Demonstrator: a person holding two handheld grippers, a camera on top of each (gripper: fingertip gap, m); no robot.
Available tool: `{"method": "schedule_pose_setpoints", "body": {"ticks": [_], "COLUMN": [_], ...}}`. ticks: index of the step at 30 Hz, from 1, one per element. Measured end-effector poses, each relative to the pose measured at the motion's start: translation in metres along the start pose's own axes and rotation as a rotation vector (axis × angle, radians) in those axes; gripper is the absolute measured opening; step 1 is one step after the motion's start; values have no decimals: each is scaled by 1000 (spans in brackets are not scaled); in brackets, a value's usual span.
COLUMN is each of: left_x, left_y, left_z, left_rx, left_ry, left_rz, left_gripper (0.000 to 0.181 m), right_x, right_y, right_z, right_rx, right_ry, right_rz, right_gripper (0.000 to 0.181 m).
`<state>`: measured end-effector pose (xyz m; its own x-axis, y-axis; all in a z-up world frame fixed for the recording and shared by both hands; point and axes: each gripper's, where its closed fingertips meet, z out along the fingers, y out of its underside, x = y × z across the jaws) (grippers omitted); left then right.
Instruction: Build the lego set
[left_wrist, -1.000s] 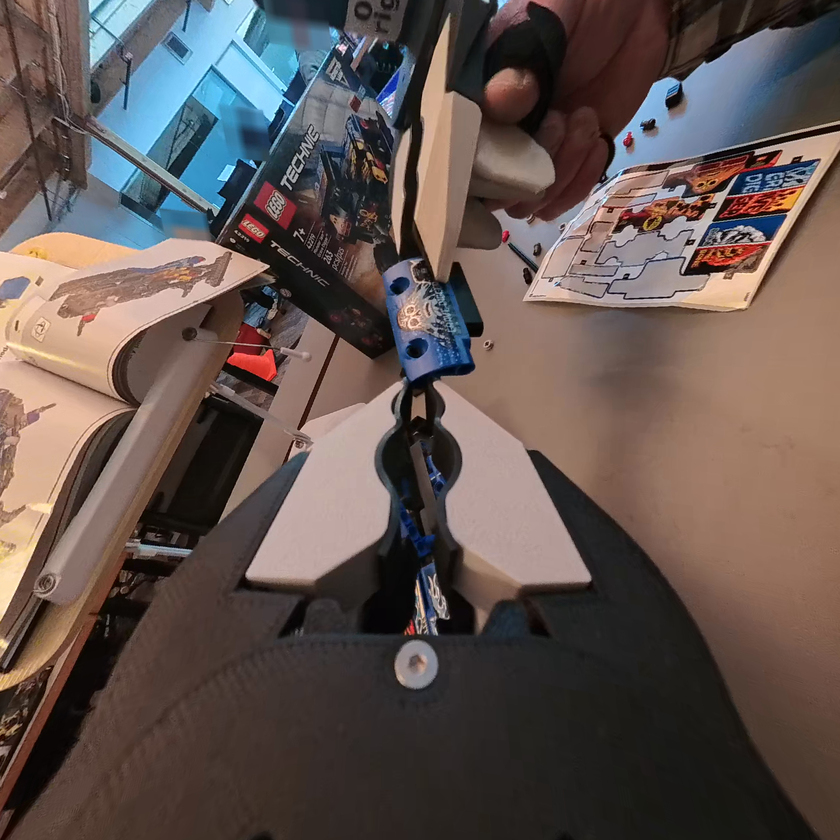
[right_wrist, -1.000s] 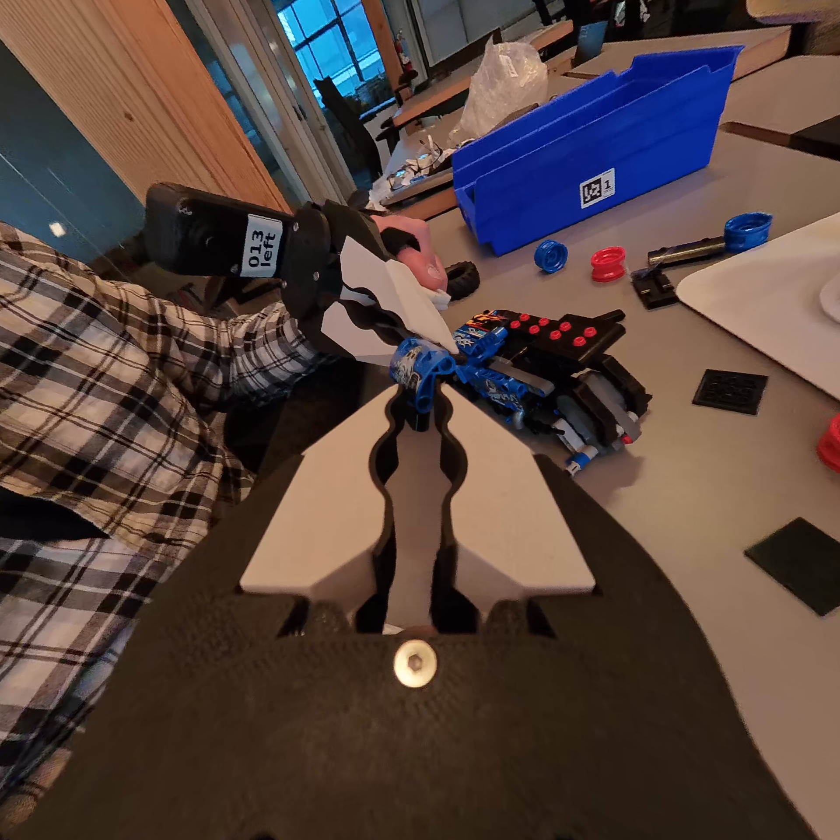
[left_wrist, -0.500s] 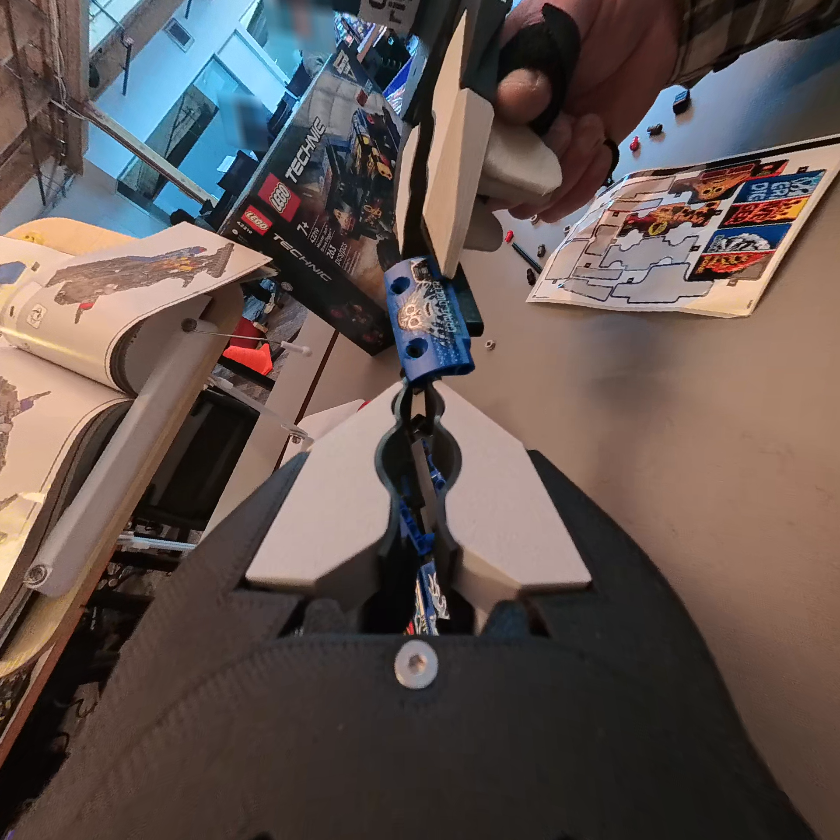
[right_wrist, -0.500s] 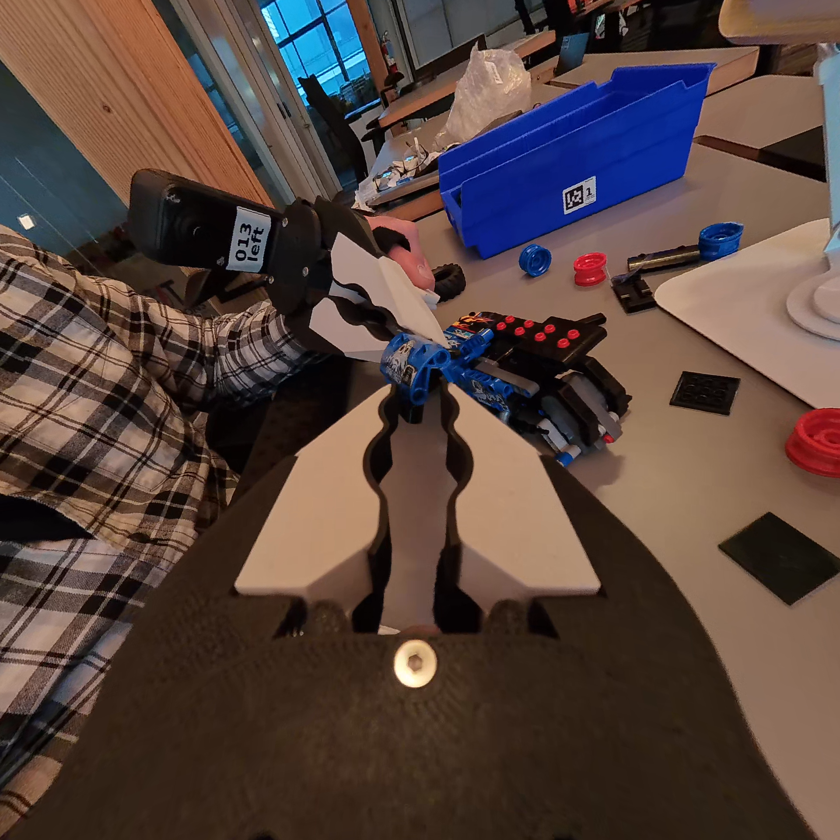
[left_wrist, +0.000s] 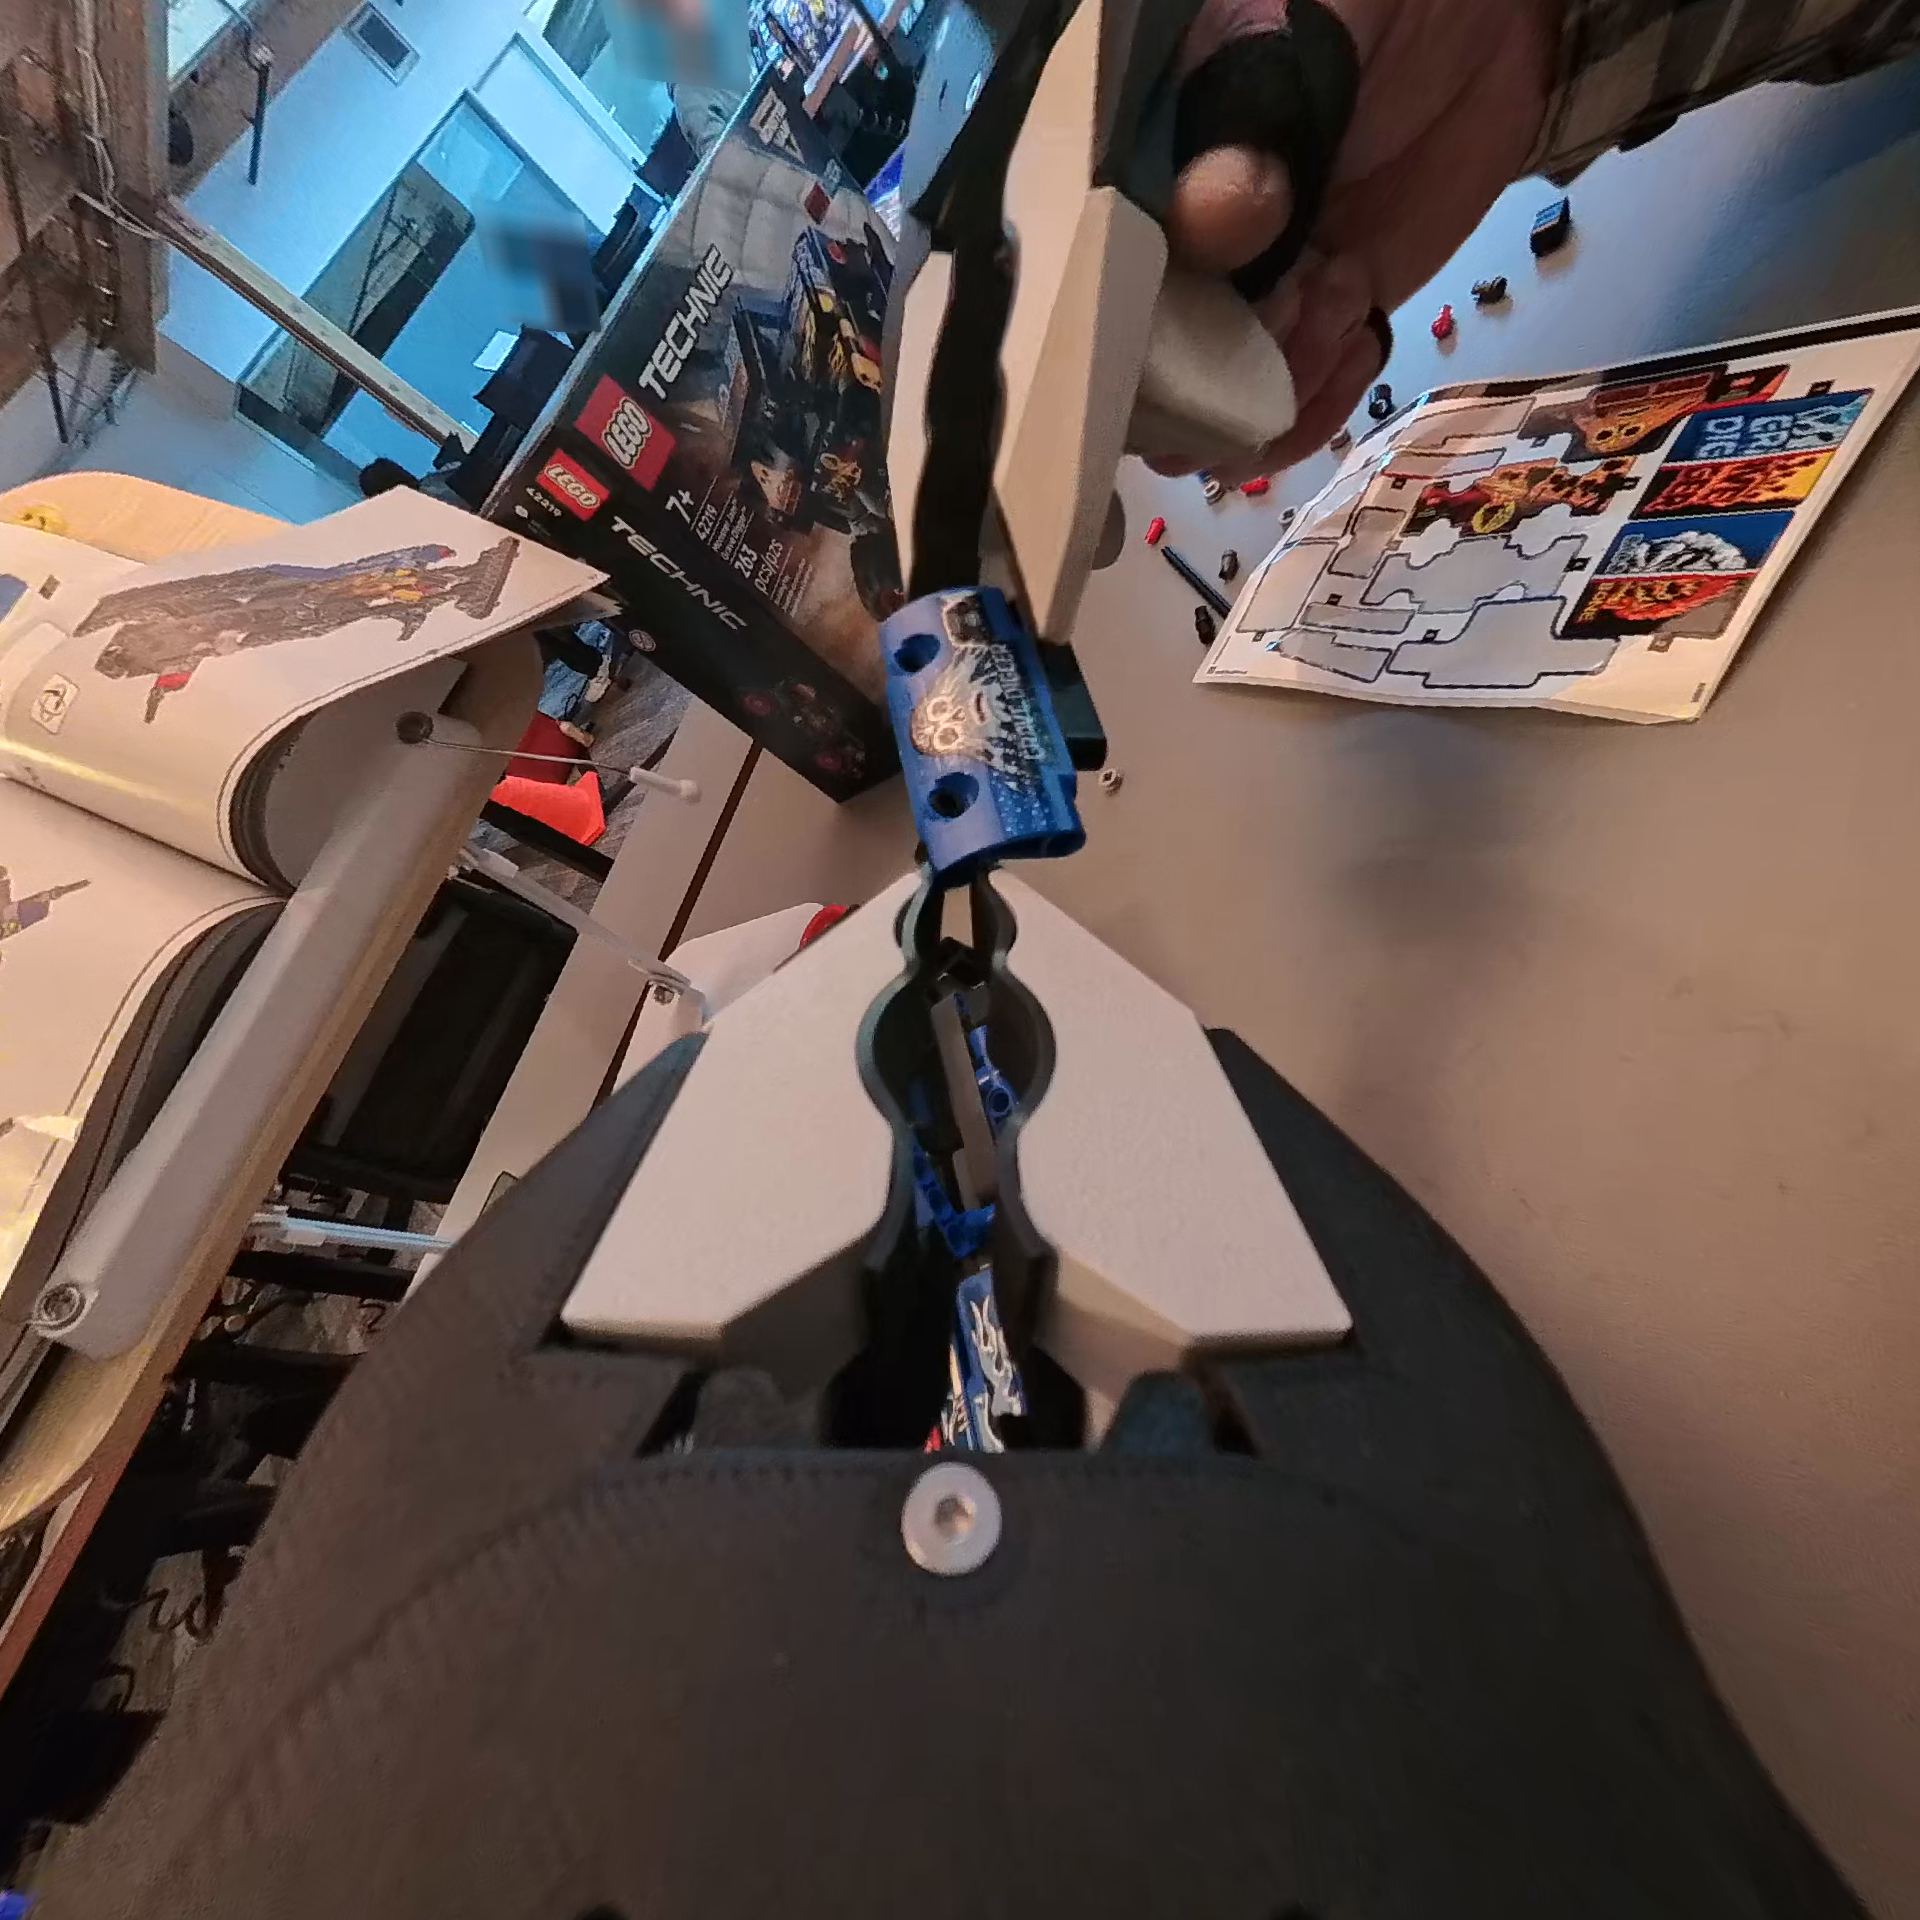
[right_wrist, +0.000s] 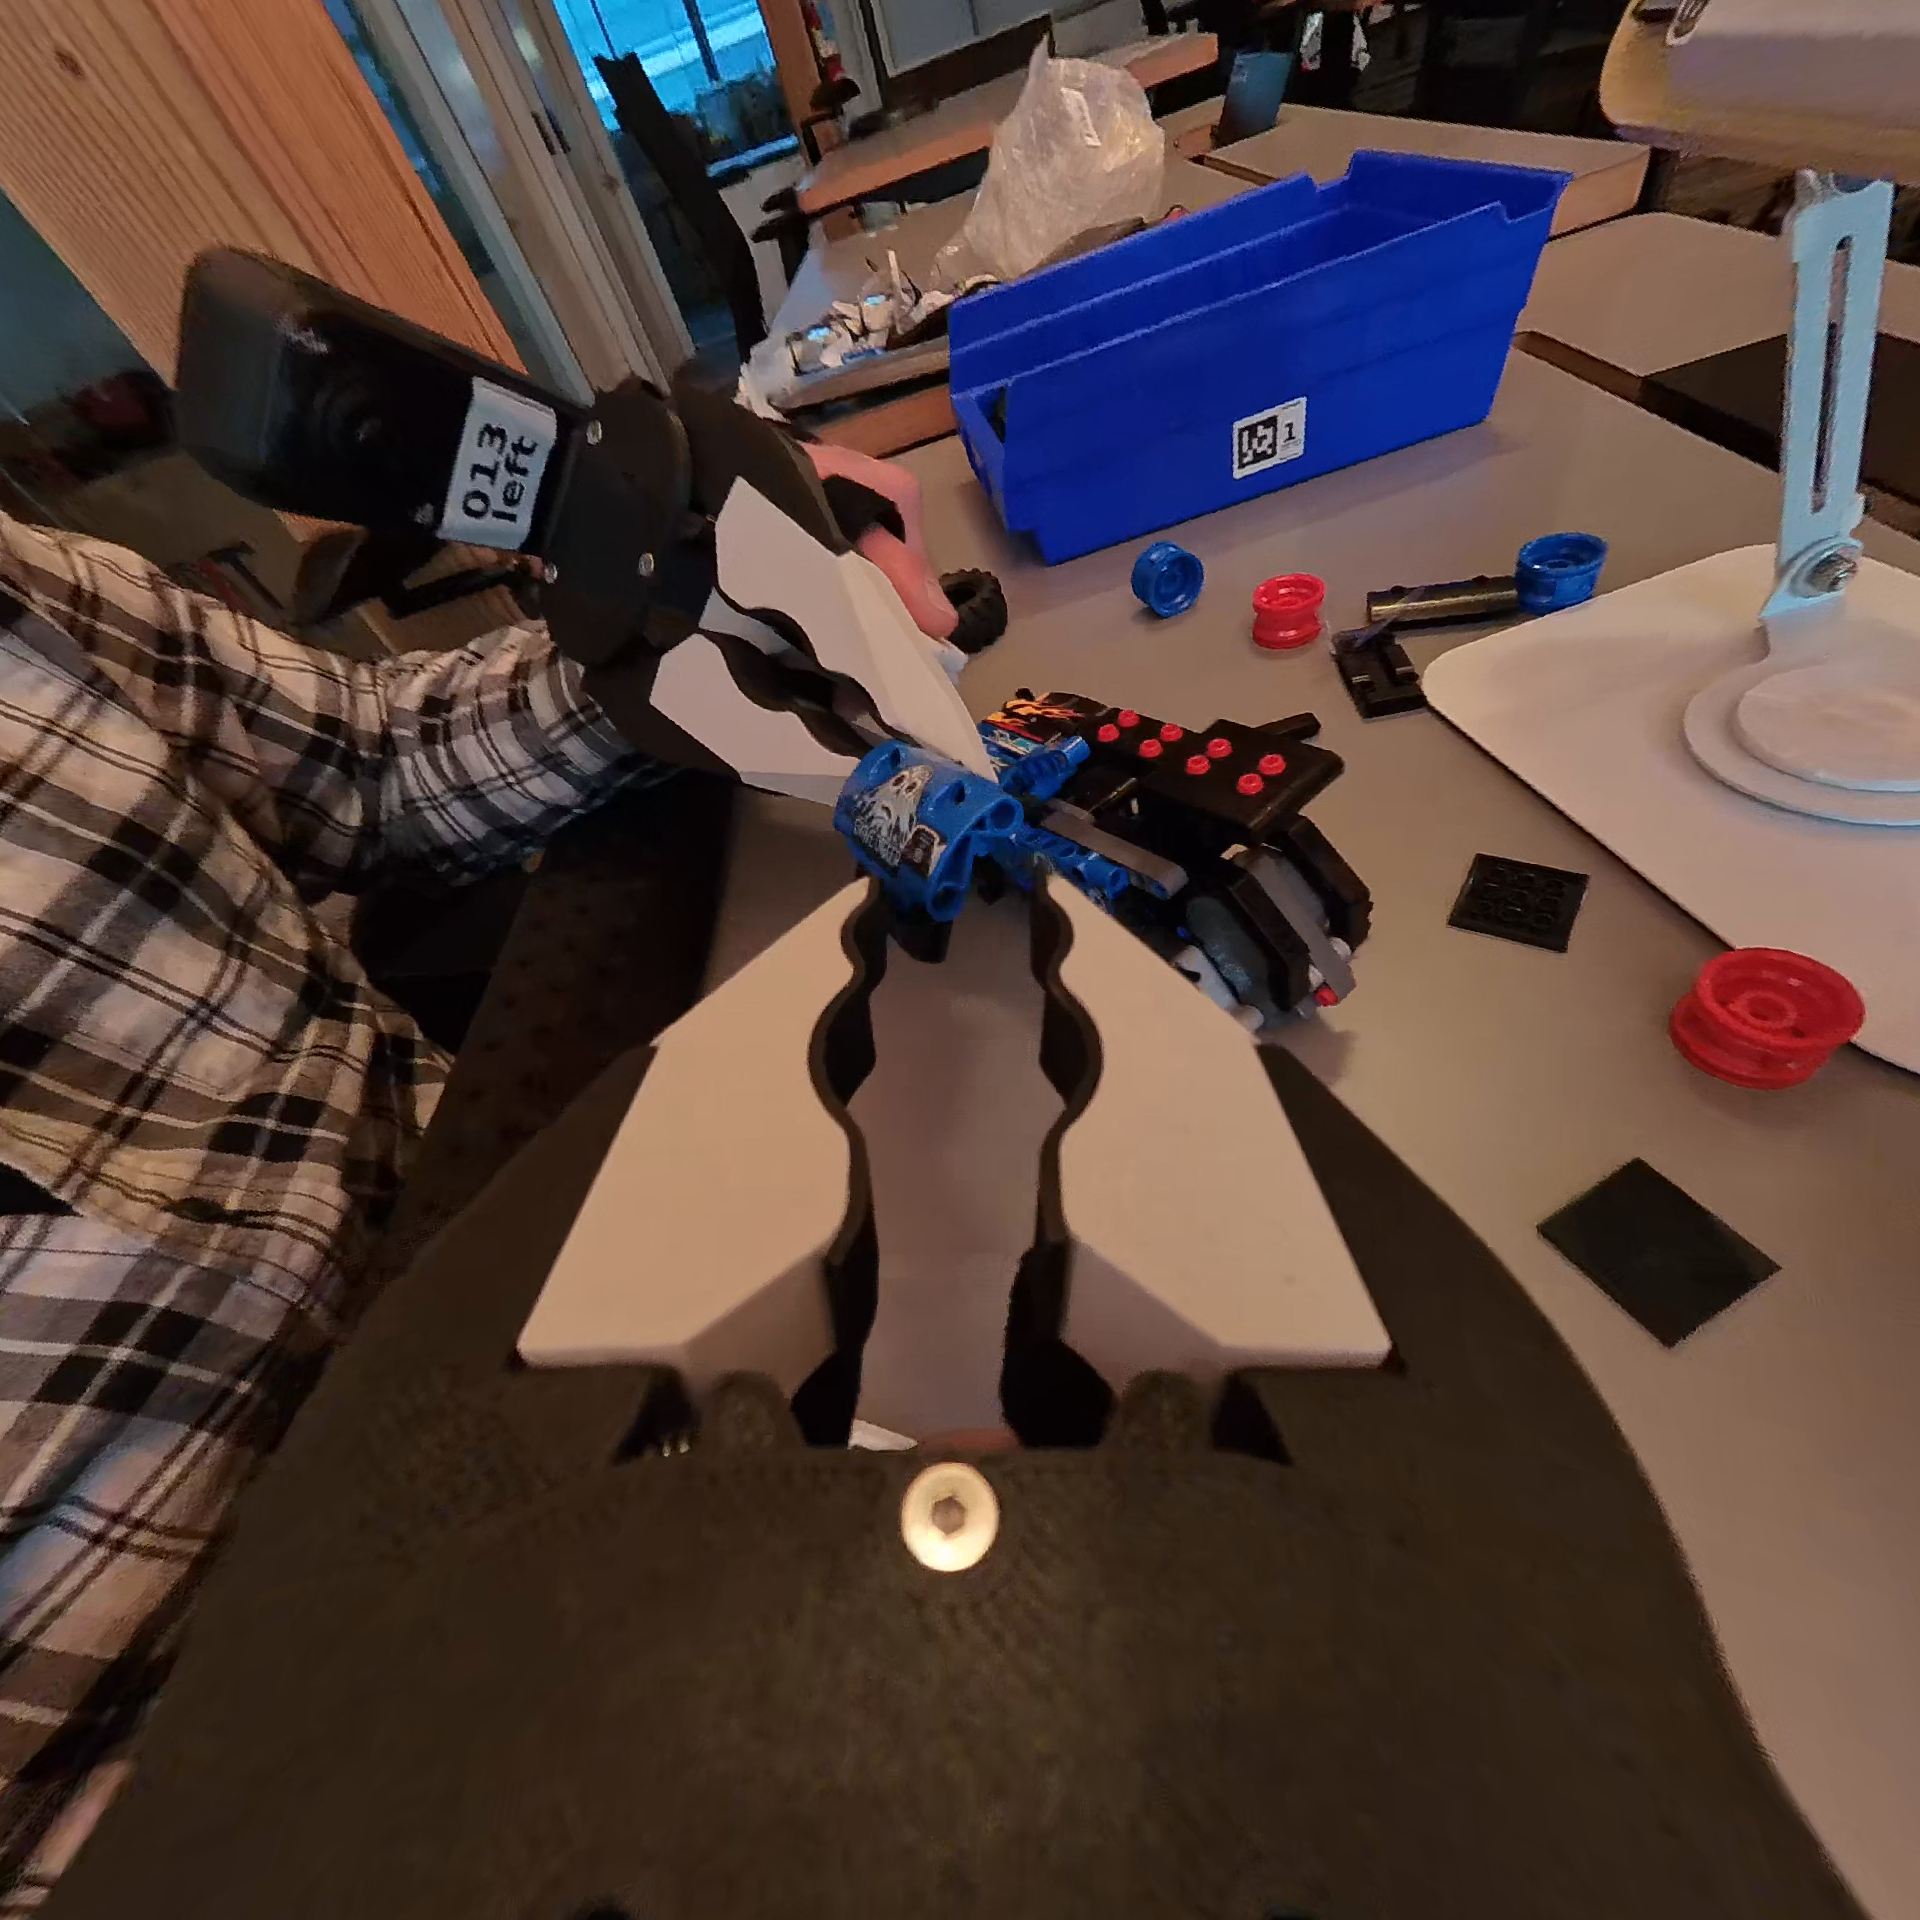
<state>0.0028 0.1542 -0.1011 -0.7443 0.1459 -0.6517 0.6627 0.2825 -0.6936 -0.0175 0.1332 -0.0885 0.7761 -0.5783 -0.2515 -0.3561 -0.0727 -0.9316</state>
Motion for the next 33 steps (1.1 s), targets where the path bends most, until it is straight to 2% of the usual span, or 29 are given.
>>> {"method": "schedule_pose_setpoints", "body": {"ticks": [10, 16, 25, 30, 33], "left_x": [-10, -16, -21, -17, -15], "left_y": [7, 10, 17, 15, 13], "left_z": [1, 4, 8, 11, 11], "left_rx": [-29, -60, -113, -125, -117], "left_ry": [-38, -84, -130, -132, -124], "left_rz": [-57, -83, -111, -74, -64], "left_gripper": [3, 3, 3, 4, 4], "right_x": [1, 8, 21, 27, 29], "right_y": [5, -3, 4, 6, 3], "right_z": [9, 13, 24, 23, 19], "right_rx": [-87, -80, -172, -183, -155], "right_ry": [124, 261, 469, 515, 514], "right_rz": [-139, -229, -330, -320, -296], "right_gripper": [42, 50, 72, 67, 55]}}
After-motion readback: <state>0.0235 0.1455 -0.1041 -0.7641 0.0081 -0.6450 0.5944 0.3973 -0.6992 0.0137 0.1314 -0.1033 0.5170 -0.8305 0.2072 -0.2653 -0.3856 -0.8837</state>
